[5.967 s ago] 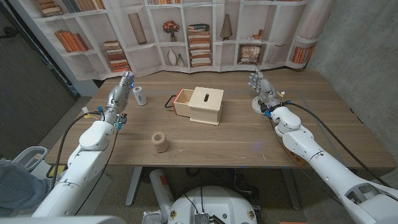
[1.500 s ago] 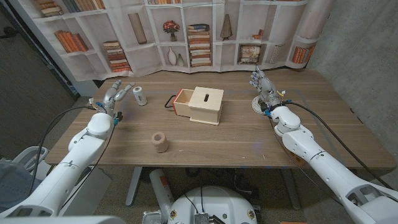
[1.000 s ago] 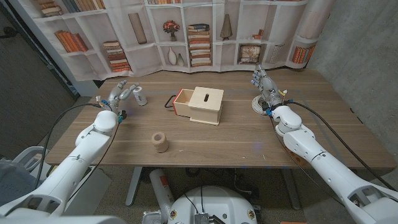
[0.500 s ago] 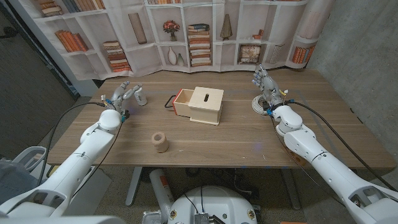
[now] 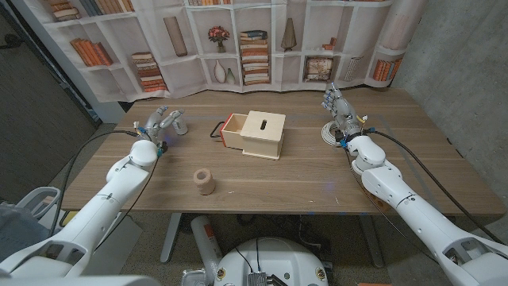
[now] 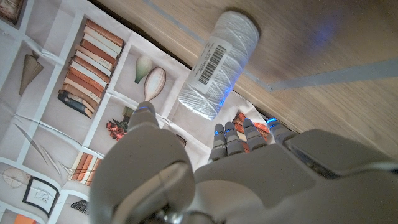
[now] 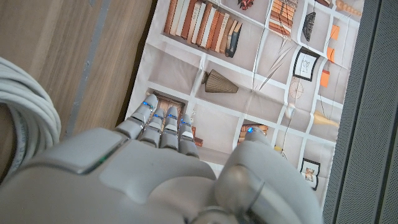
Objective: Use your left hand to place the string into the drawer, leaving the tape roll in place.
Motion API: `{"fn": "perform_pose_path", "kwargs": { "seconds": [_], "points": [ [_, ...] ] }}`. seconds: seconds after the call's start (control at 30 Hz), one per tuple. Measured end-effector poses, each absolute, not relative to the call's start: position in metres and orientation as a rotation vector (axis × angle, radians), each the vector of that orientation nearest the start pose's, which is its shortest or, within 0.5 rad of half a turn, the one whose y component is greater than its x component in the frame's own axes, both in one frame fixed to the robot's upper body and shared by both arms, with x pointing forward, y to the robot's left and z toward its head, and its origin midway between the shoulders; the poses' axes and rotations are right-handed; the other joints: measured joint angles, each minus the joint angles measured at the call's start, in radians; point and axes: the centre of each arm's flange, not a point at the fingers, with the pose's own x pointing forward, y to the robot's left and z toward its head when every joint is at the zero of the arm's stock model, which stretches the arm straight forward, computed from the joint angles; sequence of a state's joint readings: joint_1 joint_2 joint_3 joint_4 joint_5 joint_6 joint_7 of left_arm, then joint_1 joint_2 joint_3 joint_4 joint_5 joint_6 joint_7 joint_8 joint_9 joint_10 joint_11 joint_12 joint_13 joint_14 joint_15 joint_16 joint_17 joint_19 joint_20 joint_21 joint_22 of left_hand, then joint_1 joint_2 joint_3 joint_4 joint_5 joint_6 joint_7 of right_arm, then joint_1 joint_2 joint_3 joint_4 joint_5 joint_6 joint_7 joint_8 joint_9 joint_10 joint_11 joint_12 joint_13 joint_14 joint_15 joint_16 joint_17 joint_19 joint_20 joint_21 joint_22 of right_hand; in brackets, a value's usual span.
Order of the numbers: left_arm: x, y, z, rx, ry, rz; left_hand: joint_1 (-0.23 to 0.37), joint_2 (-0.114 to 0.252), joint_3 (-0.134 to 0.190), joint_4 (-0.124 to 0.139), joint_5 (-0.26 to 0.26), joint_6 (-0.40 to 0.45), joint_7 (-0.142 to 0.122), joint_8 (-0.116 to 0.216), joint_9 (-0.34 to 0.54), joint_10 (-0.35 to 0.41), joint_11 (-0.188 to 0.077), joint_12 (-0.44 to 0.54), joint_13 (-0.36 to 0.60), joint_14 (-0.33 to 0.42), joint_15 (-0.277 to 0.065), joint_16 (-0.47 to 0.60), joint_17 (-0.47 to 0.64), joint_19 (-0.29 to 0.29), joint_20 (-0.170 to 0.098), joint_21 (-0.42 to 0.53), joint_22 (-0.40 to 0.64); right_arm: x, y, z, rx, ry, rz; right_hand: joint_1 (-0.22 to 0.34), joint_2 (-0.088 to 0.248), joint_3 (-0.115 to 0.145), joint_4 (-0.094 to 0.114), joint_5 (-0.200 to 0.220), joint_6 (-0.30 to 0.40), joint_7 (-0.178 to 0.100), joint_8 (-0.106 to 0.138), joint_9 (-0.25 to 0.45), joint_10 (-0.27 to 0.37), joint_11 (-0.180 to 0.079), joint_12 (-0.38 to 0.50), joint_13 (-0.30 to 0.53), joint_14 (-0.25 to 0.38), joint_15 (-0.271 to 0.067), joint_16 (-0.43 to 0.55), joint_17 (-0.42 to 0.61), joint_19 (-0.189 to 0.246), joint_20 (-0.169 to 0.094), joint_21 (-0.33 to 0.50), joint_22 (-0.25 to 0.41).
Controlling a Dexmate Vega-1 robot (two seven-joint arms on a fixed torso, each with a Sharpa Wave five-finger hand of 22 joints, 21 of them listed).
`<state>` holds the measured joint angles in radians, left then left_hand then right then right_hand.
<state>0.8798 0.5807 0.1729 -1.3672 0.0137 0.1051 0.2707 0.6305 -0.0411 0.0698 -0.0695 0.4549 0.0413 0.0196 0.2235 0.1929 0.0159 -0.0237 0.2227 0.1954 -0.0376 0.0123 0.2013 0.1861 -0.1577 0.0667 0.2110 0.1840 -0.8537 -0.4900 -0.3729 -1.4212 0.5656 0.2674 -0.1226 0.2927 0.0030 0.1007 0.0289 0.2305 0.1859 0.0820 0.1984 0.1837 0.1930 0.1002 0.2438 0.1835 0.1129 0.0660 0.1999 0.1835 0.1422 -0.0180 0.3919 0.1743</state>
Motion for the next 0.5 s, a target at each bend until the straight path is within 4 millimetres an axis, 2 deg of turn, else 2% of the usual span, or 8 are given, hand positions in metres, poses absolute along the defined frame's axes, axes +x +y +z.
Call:
{"fn": "perform_pose_path", "kwargs": {
  "seconds": [0.37,0.5],
  "points": [
    [0.6462,0.4109,-0.0180,0.576,-0.395,0.402,0.018,0.010,0.005,-0.004,0.004,0.026,0.007,0.008,0.000,0.025,-0.011,0.000,0.000,0.018,-0.005,0.003,0.000,0.009,-0.002,0.000,0.000,0.6373,-0.2663,-0.0026,0.036,-0.662,0.139,0.000,0.000,0.000,0.000,0.000,0.000,0.000,0.000,0.000,0.005,-0.005,-0.004,0.000,0.005,-0.005,0.000,0.000,0.000,0.000,-0.004,0.000],
    [0.6473,0.4093,-0.0194,0.581,-0.387,0.405,0.036,0.020,0.007,-0.012,0.004,0.034,-0.002,0.008,0.000,0.035,-0.014,0.005,0.000,0.030,-0.007,0.003,0.000,0.044,0.032,0.012,0.000,0.6372,-0.2673,-0.0039,0.038,-0.661,0.138,0.000,0.000,0.000,0.000,0.000,0.000,0.000,0.000,0.000,0.005,-0.006,-0.004,0.000,0.005,-0.005,0.000,0.000,0.000,0.000,-0.007,0.000]
  ]
}}
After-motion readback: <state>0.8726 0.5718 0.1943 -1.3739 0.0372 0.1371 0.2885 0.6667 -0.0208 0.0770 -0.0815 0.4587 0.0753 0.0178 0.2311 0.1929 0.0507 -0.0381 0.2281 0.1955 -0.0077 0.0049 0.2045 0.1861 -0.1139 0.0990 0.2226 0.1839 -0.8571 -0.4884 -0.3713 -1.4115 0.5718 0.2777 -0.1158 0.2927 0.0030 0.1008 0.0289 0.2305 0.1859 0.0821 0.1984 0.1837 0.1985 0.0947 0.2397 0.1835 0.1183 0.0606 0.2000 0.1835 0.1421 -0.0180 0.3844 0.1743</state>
